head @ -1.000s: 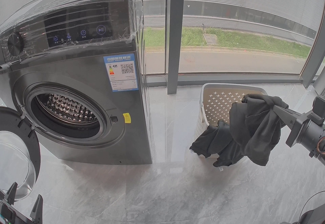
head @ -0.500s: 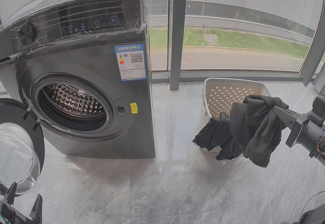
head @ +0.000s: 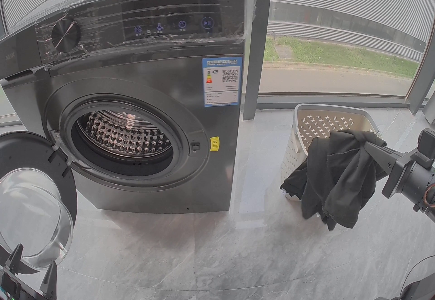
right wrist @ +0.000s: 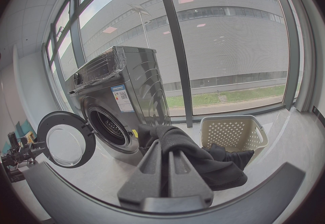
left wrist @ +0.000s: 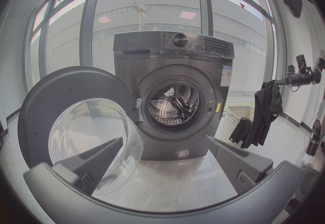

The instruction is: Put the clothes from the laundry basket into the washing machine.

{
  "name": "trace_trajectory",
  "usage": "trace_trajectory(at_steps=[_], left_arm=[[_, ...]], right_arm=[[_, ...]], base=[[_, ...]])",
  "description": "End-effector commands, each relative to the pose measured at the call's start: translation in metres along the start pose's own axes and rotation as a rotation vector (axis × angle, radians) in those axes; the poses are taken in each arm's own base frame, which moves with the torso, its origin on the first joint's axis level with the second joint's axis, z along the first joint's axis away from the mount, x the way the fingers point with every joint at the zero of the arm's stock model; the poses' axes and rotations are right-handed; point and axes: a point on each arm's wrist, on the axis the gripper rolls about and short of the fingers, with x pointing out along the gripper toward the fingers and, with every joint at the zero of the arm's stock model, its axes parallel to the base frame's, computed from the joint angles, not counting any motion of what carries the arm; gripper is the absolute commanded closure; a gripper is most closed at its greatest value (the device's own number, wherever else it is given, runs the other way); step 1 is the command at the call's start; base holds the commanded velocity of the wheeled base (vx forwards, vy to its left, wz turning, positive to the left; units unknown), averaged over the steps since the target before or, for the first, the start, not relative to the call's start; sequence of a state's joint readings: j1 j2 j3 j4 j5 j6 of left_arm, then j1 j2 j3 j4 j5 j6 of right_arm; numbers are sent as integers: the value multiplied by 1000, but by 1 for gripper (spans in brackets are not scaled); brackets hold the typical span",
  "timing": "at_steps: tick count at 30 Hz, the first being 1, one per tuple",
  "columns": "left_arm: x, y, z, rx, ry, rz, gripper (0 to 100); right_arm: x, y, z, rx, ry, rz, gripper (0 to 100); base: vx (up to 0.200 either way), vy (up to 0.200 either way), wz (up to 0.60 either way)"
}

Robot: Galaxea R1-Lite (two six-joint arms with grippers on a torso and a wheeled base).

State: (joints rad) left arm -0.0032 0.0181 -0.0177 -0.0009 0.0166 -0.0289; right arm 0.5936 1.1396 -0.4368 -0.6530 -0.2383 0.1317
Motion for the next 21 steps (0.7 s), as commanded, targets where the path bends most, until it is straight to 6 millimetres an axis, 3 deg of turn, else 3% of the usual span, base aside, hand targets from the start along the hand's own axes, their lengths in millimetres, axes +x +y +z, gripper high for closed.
trace_trajectory(at_steps=[1, 7, 16, 21], left_arm=[[0, 0, -4, 0, -4, 0, 0], [0, 0, -5, 0, -3, 0, 0], [0, 0, -4, 0, -4, 0, 0], [0, 0, -4, 0, -4, 0, 0]], right_arm=[[0, 0, -1, -3, 5, 0, 100], [0, 0, -1, -3, 5, 1, 100], [-1, 3, -4, -2, 16, 48, 100], [-2, 3, -5, -1, 19, 48, 100]], base=[[0, 200, 0], [0, 200, 0], [0, 0, 0], [-200, 0, 0]])
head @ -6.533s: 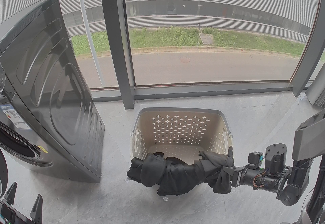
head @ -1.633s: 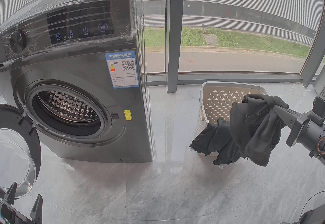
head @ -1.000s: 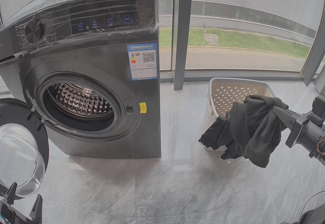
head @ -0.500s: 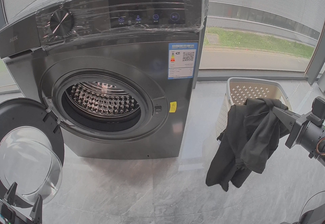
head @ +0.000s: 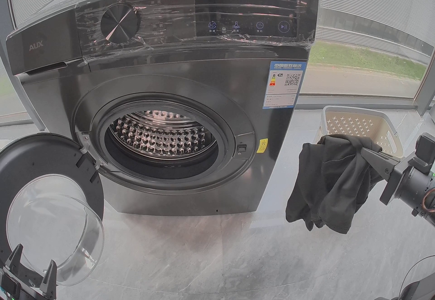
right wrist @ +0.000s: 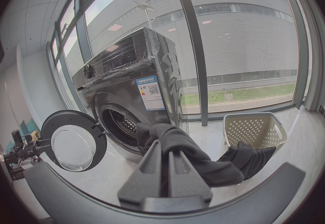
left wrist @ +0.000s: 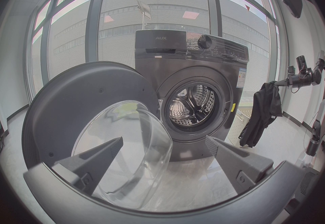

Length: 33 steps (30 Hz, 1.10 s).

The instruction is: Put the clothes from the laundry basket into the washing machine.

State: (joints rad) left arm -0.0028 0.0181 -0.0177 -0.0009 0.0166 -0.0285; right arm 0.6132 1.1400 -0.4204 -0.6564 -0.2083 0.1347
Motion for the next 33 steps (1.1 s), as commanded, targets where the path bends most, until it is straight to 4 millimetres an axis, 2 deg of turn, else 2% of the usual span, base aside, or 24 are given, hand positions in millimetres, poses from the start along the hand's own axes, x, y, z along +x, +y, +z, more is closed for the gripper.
trace_trajectory(at_steps=[1, 10, 28, 33], left_arm=[[0, 0, -5, -1, -3, 0, 0], [0, 0, -5, -1, -3, 0, 0], [0, 0, -4, -1, -4, 0, 0], [0, 0, -4, -1, -4, 0, 0]], right_arm=[[0, 0, 0, 2, 0, 0, 100], [1, 0, -1, 7, 4, -1, 100], [2, 1, -3, 10, 15, 13, 100], [3, 1, -3, 9, 18, 14, 100]], base=[[-200, 0, 0], [0, 0, 0], [0, 200, 0], [0, 0, 0]])
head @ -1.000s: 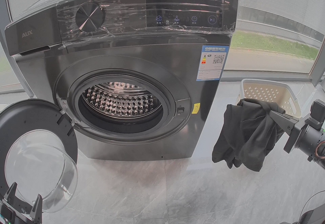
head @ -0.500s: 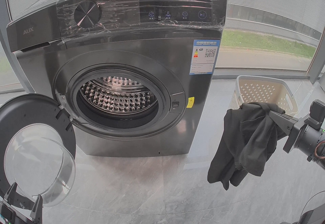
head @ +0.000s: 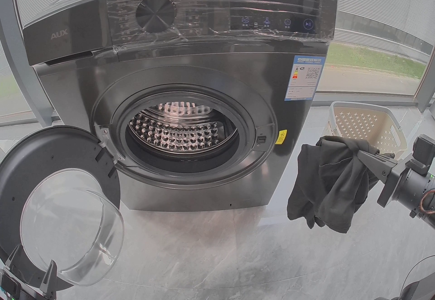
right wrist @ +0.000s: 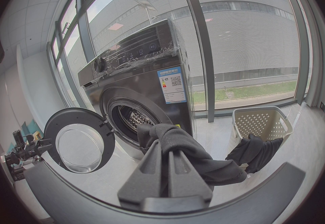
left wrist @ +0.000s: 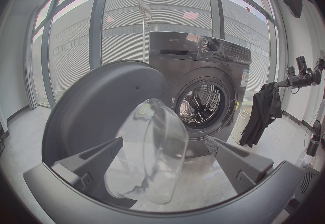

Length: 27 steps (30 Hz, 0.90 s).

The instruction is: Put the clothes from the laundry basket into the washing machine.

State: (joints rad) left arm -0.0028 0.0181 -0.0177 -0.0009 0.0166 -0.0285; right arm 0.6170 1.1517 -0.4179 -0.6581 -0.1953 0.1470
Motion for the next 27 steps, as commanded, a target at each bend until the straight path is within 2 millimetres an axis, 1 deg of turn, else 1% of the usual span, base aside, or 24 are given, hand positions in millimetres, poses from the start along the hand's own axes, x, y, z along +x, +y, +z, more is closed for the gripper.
trace_trajectory(at_steps=[1, 7, 13, 20, 27], left_arm=[[0, 0, -4, -1, -4, 0, 0], [0, 0, -4, -1, -4, 0, 0], [0, 0, -4, 2, -4, 0, 0], [0, 0, -5, 10, -4, 1, 0], [0, 0, -5, 18, -4, 4, 0]], right_arm=[[1, 0, -1, -1, 4, 0, 100], [1, 0, -3, -3, 14, -2, 100], [0, 1, -6, -5, 22, 9, 100], [2, 9, -7, 4, 37, 72, 100], [17, 14, -18, 9, 105, 85, 100]], base=[[0, 0, 0], [0, 0, 0], [-200, 0, 0], [0, 0, 0], [0, 0, 0]])
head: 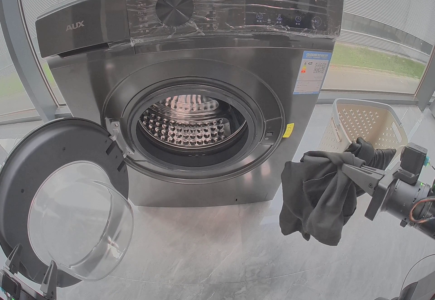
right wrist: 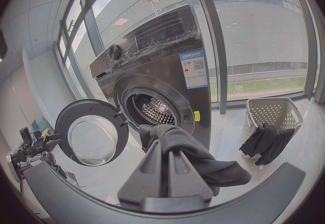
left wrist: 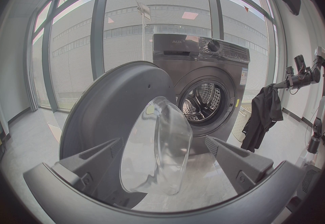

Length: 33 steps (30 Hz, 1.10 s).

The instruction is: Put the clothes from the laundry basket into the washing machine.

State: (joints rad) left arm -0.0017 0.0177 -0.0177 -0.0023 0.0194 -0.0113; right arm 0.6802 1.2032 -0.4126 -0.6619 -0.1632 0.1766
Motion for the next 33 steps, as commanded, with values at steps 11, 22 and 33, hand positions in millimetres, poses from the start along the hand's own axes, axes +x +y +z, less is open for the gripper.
trace_trajectory(at_steps=[11, 22, 33], left_arm=[[0, 0, -5, 11, 1, 5, 0], [-2, -9, 67, 25, -95, -352, 0], [88, -16, 96, 75, 96, -521, 0]], right_arm=[[35, 13, -8, -7, -7, 41, 100], [61, 40, -1, 24, -60, 133, 100], [123, 64, 2, 78, -150, 134, 100]], base=[[0, 0, 0], [0, 0, 0], [0, 0, 0]])
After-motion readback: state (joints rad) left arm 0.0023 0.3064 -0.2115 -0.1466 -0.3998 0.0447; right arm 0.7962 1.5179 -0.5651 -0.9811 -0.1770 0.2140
